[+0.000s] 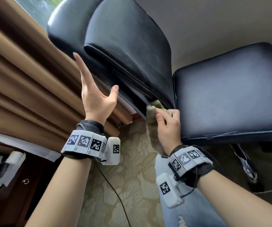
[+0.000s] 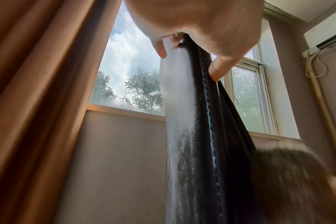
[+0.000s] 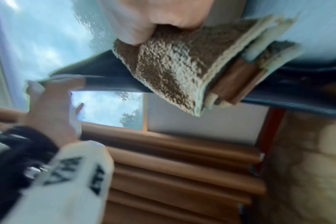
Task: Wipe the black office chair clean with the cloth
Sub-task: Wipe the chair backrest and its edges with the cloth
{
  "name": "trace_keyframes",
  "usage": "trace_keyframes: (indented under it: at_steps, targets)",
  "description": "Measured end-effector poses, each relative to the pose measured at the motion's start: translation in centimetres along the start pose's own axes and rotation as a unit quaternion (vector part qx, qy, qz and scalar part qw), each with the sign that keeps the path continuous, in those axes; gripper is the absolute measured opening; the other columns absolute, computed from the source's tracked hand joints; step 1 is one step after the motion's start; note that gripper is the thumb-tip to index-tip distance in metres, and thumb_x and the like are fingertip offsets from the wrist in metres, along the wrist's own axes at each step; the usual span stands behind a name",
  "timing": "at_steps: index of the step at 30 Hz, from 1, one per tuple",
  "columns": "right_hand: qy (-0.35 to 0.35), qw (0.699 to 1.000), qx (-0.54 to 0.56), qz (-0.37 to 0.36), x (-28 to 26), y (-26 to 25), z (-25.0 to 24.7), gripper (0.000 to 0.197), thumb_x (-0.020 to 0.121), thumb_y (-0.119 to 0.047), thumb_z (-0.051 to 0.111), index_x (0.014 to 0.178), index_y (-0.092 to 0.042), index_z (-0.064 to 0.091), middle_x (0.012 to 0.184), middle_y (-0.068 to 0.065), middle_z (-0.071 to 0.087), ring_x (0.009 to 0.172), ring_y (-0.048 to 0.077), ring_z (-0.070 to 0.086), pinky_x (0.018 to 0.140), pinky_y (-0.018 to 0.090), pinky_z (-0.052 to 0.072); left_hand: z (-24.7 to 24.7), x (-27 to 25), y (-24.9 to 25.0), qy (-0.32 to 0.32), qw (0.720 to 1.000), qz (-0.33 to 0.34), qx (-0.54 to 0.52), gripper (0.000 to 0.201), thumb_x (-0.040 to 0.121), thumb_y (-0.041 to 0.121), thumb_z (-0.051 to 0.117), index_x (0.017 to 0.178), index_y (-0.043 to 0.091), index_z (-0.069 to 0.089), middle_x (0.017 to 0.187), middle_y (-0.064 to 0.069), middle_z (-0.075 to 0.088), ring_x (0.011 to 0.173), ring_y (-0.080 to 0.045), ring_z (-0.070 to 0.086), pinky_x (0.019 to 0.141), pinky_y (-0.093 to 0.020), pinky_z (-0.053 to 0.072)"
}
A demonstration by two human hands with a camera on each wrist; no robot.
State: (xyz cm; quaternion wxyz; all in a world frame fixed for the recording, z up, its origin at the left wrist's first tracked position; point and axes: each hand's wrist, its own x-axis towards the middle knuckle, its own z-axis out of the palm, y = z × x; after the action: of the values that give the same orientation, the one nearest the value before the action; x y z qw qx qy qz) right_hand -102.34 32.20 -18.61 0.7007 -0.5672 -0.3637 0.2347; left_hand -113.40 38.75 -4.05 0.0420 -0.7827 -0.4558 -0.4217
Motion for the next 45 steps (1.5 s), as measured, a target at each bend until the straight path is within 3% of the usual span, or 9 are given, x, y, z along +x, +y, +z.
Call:
trace_keyframes:
  at_steps: [10, 14, 17, 23, 28, 33, 36, 41, 45]
  targets:
    - [0.014, 0.996, 0.084, -0.004, 1.0, -2.7, 4.9, 0.025, 0.090, -0.006, 0.054, 0.111, 0.002, 0.065, 0.094, 0.003, 0.038, 0.080, 0.000, 0.044, 0.084, -0.004, 0.028, -0.2, 0.0, -0.2, -0.009, 1.000, -0.001, 0.026, 0.111, 0.069, 0.015, 0.074, 0.144, -0.009, -0.004, 0.156, -0.020, 0.006, 0.141, -0.023, 0.019, 0.115, -0.034, 0.023]
    - [-0.004, 0.999, 0.024, -0.032, 0.6, -1.5, 4.5, 0.033, 0.088, -0.024, 0.054, 0.112, -0.005, 0.066, 0.100, 0.006, 0.037, 0.093, 0.025, 0.046, 0.093, 0.019, 0.033, 0.0, 0.1, -0.1, -0.007, 1.000, -0.001, 0.031, 0.110, 0.069, 0.014, 0.074, 0.144, -0.009, -0.004, 0.155, -0.022, 0.005, 0.141, -0.025, 0.020, 0.115, -0.032, 0.024]
    - [-0.027, 0.998, -0.035, -0.051, -0.5, -1.5, 4.8, 0.051, 0.082, -0.047, 0.054, 0.122, -0.016, 0.061, 0.112, 0.011, 0.036, 0.101, 0.023, 0.033, 0.091, 0.012, 0.019, 0.1, 0.1, -0.1, -0.009, 1.000, 0.002, 0.029, 0.110, 0.070, 0.013, 0.074, 0.144, -0.010, -0.004, 0.155, -0.023, 0.003, 0.142, -0.026, 0.018, 0.114, -0.036, 0.025]
    - [0.009, 0.980, -0.124, -0.155, -1.1, -0.8, 5.5, 0.048, 0.087, -0.023, 0.055, 0.133, -0.030, 0.042, 0.137, 0.015, 0.019, 0.112, 0.030, 0.030, 0.097, 0.053, 0.041, 0.0, -0.1, -0.1, -0.008, 1.000, 0.009, 0.028, 0.109, 0.070, 0.013, 0.075, 0.143, -0.013, -0.002, 0.154, -0.026, 0.003, 0.142, -0.028, 0.016, 0.112, -0.042, 0.028]
    - [0.050, 0.912, -0.243, -0.327, 1.6, -0.6, 4.6, 0.062, 0.084, 0.001, 0.063, 0.134, -0.028, 0.041, 0.142, 0.011, 0.018, 0.127, 0.033, 0.025, 0.097, 0.070, 0.032, 0.0, -0.3, -0.1, -0.006, 1.000, 0.008, 0.029, 0.109, 0.070, 0.013, 0.076, 0.142, -0.013, -0.001, 0.154, -0.026, 0.004, 0.142, -0.031, 0.018, 0.111, -0.045, 0.030]
    - [0.080, 0.840, -0.375, -0.382, 2.4, 0.3, 3.7, 0.039, 0.097, -0.038, 0.042, 0.130, -0.022, 0.054, 0.133, 0.008, 0.034, 0.120, 0.027, 0.036, 0.104, 0.060, 0.023, -0.1, -0.3, 0.2, -0.007, 1.000, -0.002, 0.026, 0.109, 0.070, 0.012, 0.075, 0.143, -0.011, -0.002, 0.154, -0.024, 0.006, 0.142, -0.031, 0.018, 0.112, -0.039, 0.028]
    - [0.089, 0.835, -0.364, -0.403, 2.2, 0.2, 3.5, 0.040, 0.092, -0.034, 0.050, 0.125, -0.013, 0.059, 0.107, 0.004, 0.051, 0.098, 0.022, 0.042, 0.095, 0.048, 0.032, -0.1, -0.3, 0.1, -0.009, 1.000, 0.002, 0.024, 0.108, 0.070, 0.012, 0.074, 0.143, -0.012, -0.002, 0.154, -0.024, 0.007, 0.142, -0.032, 0.019, 0.113, -0.037, 0.027]
    - [0.107, 0.919, -0.212, -0.313, 1.8, -0.9, 3.2, 0.036, 0.078, -0.013, 0.065, 0.113, -0.004, 0.066, 0.077, 0.002, 0.065, 0.071, 0.020, 0.055, 0.066, 0.027, 0.039, -0.2, -0.2, 0.3, -0.009, 1.000, -0.001, 0.023, 0.109, 0.070, 0.013, 0.074, 0.144, -0.010, -0.002, 0.155, -0.022, 0.007, 0.142, -0.030, 0.020, 0.112, -0.036, 0.027]
    - [0.113, 0.969, -0.090, -0.199, 0.7, -1.6, 3.5, 0.031, 0.072, 0.001, 0.068, 0.103, -0.004, 0.067, 0.089, 0.006, 0.068, 0.079, 0.020, 0.063, 0.072, 0.024, 0.046, 0.0, -0.4, 0.4, -0.005, 1.000, 0.005, 0.015, 0.108, 0.069, 0.011, 0.074, 0.143, -0.012, 0.000, 0.154, -0.024, 0.009, 0.141, -0.032, 0.020, 0.110, -0.043, 0.031]
